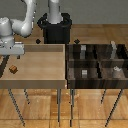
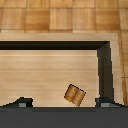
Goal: Place the loaf of bread into the appropriate compartment.
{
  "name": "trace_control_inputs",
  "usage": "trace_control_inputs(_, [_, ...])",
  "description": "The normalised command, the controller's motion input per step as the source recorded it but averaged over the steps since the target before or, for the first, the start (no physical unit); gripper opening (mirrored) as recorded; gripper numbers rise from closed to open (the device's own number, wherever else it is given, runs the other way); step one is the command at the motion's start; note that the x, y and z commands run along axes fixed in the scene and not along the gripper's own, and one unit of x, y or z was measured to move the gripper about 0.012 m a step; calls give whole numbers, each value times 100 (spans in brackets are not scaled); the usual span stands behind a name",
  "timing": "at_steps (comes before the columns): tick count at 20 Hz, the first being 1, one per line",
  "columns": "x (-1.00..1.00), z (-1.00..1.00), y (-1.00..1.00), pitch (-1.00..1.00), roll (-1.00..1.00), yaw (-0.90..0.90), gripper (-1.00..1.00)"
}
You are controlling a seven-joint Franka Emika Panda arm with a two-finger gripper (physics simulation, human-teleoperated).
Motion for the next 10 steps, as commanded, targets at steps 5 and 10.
trace_control_inputs(5, [0, 0, 0, 0, 0, 0, 100])
trace_control_inputs(10, [-40, 0, 0, 0, 0, 0, 100])
